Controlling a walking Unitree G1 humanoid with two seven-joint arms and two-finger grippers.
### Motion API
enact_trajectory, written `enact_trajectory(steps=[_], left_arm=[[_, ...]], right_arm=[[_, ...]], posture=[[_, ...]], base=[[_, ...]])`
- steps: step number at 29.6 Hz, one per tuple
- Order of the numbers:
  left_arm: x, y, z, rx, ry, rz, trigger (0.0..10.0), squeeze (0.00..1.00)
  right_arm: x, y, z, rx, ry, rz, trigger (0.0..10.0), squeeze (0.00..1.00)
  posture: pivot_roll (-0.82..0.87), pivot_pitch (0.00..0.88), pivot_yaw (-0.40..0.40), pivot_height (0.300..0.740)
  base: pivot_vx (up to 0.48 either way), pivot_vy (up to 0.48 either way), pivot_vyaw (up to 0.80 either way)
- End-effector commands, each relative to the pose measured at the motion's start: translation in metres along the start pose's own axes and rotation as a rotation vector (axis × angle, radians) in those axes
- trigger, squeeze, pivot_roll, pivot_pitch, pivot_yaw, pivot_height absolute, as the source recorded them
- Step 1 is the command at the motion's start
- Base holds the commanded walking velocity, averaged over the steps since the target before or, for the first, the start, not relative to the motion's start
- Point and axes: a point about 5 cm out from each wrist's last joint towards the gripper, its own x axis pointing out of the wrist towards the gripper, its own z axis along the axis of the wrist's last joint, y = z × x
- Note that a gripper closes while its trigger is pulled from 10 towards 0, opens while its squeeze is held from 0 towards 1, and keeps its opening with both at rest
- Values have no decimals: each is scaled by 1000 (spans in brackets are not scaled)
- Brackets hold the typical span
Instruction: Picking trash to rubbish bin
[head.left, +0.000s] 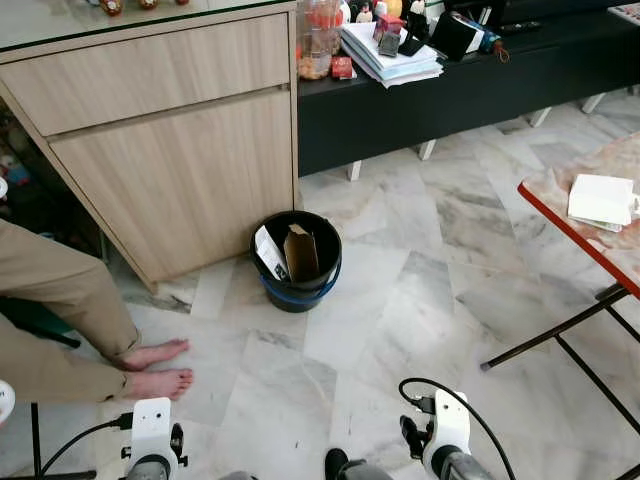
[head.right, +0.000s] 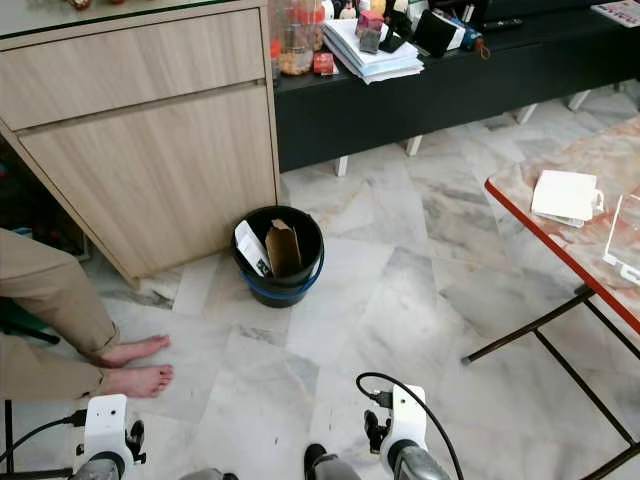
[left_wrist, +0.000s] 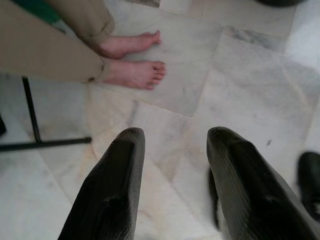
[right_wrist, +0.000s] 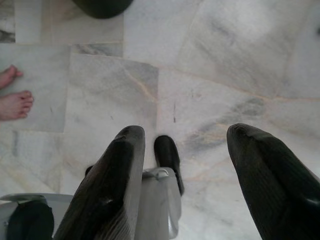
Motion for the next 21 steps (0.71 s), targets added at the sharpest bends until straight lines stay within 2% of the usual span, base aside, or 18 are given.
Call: enact_trajectory(steps=[1, 6, 8, 21], left_arm=[[-3, 5, -12, 38, 55, 22, 10000, 0], [-3, 6, -12, 46, 61, 22, 10000, 0], [-3, 6, -11, 21, 60, 22, 10000, 0], [-1, 10, -7, 33, 47, 29, 10000, 0]], right_arm=[[-1, -1, -5, 13, 15, -12, 10000, 0], [-1, 0, -5, 13, 15, -11, 10000, 0], [-1, 0, -5, 15, 17, -10, 10000, 0], [-1, 0, -5, 26, 15, -19, 10000, 0]], posture=[[125, 166, -18, 740], [128, 151, -13, 740], [130, 148, -11, 740], [132, 158, -7, 740]], base=[[0, -382, -788], [0, -402, -788], [0, 0, -788], [0, 0, -788]])
